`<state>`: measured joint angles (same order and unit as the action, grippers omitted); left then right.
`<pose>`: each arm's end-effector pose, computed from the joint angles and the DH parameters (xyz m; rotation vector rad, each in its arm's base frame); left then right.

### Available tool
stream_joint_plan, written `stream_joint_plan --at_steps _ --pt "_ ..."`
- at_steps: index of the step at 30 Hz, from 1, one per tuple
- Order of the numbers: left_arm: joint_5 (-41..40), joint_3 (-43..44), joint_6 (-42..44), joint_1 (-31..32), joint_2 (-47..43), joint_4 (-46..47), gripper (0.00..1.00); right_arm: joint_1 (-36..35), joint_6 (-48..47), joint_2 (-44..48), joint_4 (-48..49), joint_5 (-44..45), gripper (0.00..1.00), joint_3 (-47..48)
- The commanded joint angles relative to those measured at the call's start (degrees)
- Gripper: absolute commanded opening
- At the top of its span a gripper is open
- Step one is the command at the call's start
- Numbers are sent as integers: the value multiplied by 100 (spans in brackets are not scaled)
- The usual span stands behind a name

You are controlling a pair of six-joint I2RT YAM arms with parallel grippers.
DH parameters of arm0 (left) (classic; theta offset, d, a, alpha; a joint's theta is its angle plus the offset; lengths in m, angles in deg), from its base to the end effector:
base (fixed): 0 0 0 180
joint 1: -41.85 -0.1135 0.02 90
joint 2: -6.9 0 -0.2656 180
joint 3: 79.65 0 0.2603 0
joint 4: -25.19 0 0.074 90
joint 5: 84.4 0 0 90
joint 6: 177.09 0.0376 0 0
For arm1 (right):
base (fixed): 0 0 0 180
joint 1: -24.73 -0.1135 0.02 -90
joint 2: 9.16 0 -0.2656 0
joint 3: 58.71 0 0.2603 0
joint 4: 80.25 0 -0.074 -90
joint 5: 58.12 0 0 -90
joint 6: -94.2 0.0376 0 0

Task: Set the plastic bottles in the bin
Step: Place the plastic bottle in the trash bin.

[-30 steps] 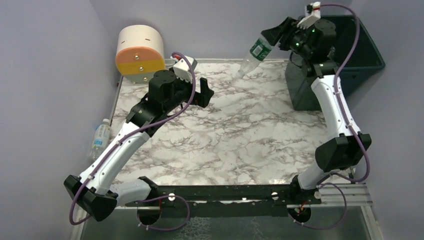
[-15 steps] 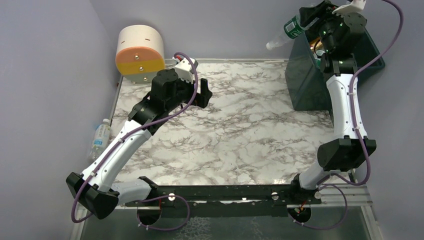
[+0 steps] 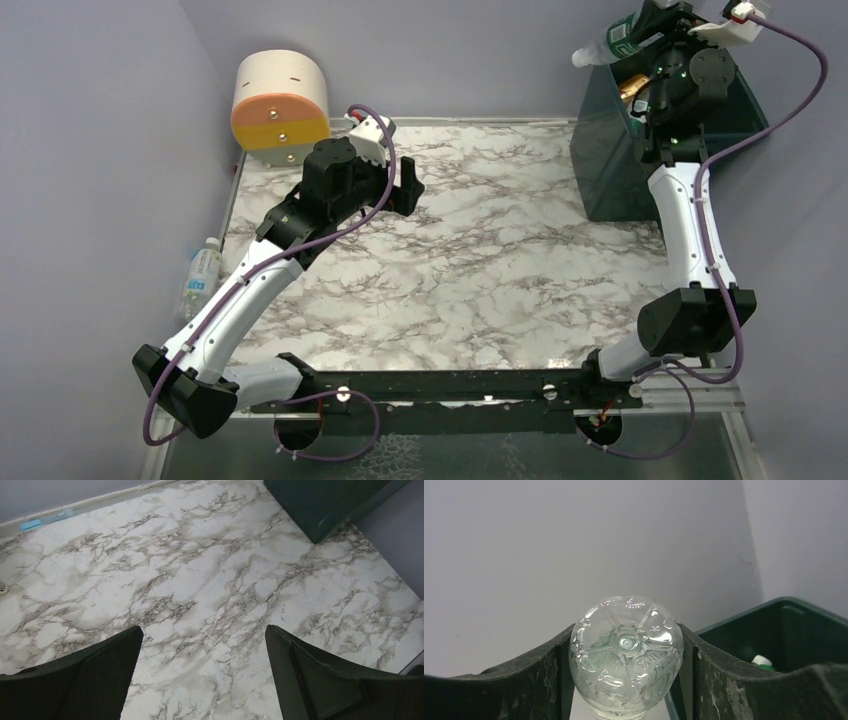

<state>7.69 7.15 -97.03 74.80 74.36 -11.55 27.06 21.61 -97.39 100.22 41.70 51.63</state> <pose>0.2260 -0.1482 0.4117 0.4062 1.8674 -0.5457 0.3549 -0.0209 0.5196 0.3502 1.1308 0.1309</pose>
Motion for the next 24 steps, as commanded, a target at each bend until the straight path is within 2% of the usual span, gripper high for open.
stream_joint_plan --at_steps 1,15,20,24 --pt "13 -35 18 -30 -47 -71 99 13 -298 219 1139 854 53 -145" --pt "40 90 73 -34 60 -174 99 13 -1567 297 2453 2051 53 -797" --pt "2 287 102 -34 222 -321 99 29 -1589 130 2350 2049 53 -884" --pt "-22 263 79 -34 207 -371 99 127 -1366 -161 1862 1905 53 -632"
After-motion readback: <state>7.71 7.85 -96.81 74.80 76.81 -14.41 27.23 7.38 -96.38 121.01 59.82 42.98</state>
